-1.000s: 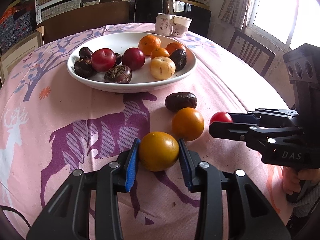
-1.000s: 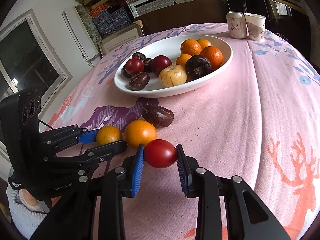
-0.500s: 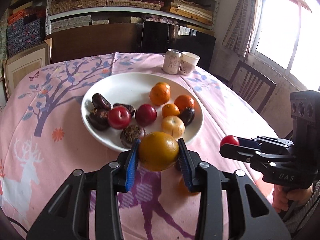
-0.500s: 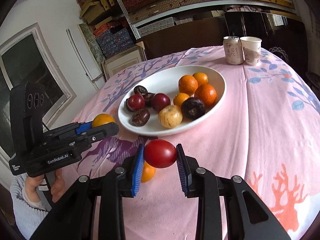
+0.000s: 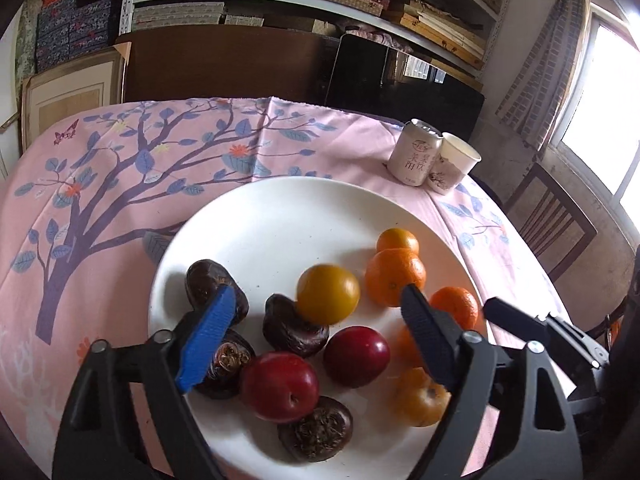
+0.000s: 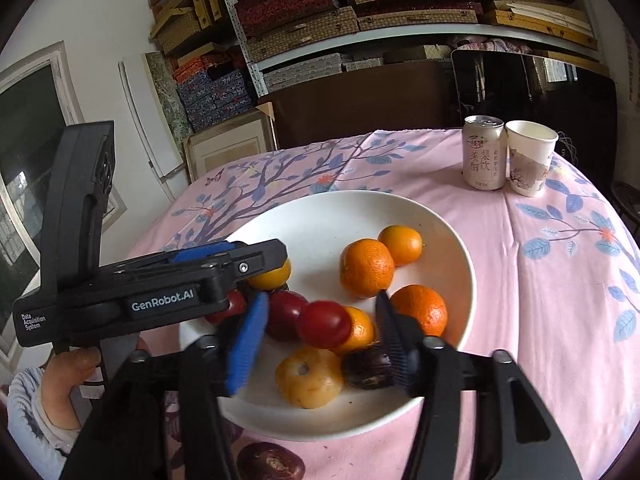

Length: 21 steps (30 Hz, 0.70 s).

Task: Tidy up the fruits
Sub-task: 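Carry both fruits onto the white plate and open both tools, then pull both tools back toward the last orange and dark brown date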

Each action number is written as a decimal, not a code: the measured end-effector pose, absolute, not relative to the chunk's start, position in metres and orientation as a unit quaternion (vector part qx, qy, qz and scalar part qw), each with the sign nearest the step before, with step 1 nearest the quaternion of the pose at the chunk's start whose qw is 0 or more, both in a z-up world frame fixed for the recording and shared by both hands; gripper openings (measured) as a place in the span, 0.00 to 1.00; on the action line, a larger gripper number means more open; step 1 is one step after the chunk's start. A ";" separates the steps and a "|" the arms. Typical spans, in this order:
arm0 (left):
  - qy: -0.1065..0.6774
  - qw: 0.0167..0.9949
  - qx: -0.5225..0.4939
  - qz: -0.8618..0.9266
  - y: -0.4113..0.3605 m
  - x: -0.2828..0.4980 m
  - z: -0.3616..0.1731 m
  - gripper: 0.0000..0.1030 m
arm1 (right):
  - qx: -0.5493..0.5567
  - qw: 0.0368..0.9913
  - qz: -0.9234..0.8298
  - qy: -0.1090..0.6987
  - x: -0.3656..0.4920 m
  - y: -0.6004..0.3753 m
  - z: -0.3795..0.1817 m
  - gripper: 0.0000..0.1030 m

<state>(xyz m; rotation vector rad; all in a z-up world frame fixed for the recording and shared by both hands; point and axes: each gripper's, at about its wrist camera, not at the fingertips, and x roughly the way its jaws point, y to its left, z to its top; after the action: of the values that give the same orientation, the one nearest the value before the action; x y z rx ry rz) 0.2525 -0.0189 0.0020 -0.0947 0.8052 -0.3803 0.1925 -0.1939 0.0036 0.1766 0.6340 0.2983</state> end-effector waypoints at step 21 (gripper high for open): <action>0.362 0.913 -0.043 -0.183 0.009 0.140 -0.008 0.95 | 0.248 0.921 0.064 0.292 0.163 -0.281 -0.017 0.93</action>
<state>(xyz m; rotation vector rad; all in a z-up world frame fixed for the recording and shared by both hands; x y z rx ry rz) 0.1400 0.0093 -0.0080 -0.0884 0.7463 -0.3775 0.1625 -0.2813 -0.0167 0.5103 0.5996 0.1306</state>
